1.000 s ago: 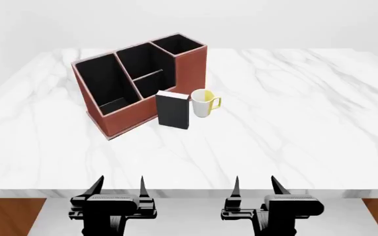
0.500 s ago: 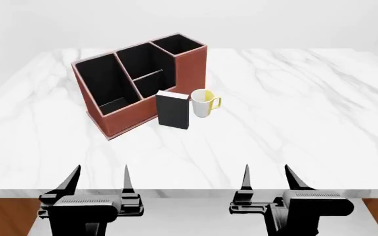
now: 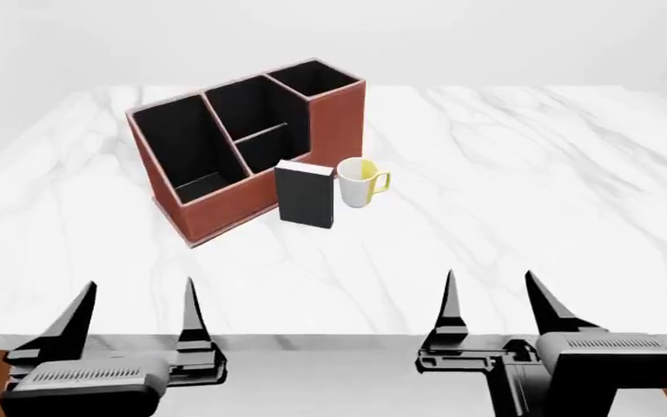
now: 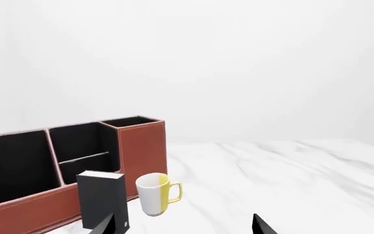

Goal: Pick up the book and place it in the right compartment of the caddy.

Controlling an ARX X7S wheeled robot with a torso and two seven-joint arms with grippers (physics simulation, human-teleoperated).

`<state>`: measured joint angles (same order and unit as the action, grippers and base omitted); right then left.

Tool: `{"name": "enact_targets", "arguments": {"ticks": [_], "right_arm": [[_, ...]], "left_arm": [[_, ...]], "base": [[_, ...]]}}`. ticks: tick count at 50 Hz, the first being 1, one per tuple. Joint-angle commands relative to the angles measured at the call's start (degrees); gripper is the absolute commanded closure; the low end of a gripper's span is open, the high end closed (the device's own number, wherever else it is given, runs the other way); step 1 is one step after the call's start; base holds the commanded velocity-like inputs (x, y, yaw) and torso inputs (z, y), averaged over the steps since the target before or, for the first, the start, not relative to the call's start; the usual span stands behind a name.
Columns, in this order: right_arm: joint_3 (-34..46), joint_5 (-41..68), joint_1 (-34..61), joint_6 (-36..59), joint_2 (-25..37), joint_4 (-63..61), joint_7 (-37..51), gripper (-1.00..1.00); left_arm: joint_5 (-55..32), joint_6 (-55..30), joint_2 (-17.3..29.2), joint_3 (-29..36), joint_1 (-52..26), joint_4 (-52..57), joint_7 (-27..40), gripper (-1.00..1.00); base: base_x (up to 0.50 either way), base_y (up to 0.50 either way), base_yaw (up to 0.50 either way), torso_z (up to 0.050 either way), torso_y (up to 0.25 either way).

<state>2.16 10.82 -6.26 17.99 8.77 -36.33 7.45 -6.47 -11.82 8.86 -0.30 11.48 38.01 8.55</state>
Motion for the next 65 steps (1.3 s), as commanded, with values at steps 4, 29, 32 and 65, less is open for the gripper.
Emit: {"name": "enact_targets", "arguments": {"ticks": [4,29,32,65], "right_arm": [[0.0,1.9,-0.3,1.7,1.0,-2.6,0.6,-1.0],[1.0,2.0,-0.5,0.8,2.1,-2.1,1.7,-1.0],[1.2,2.1,-0.4,0.6,2.4,-2.0,2.0,-1.0],[2.8,3.9,-0.8,-1.2,4.5,-1.7,3.9,-1.0]], "left_arm": [[-1.1,-0.4,0.9,-0.3,0.7,2.3,1.0,-1.0],[-1.4,0.1,1.9,0.7,0.9,2.3,2.1,-1.0],[-1.5,0.2,2.0,0.8,0.9,2.2,2.2,-1.0],[-2.1,0.8,3.3,1.9,1.1,2.0,3.3,-1.0]], "base": [[0.39,0.0,0.0,0.0,0.0],[0.5,0.0,0.0,0.0,0.0],[0.5,0.0,0.0,0.0,0.0],[0.39,-0.01,0.0,0.0,0.001]]}}
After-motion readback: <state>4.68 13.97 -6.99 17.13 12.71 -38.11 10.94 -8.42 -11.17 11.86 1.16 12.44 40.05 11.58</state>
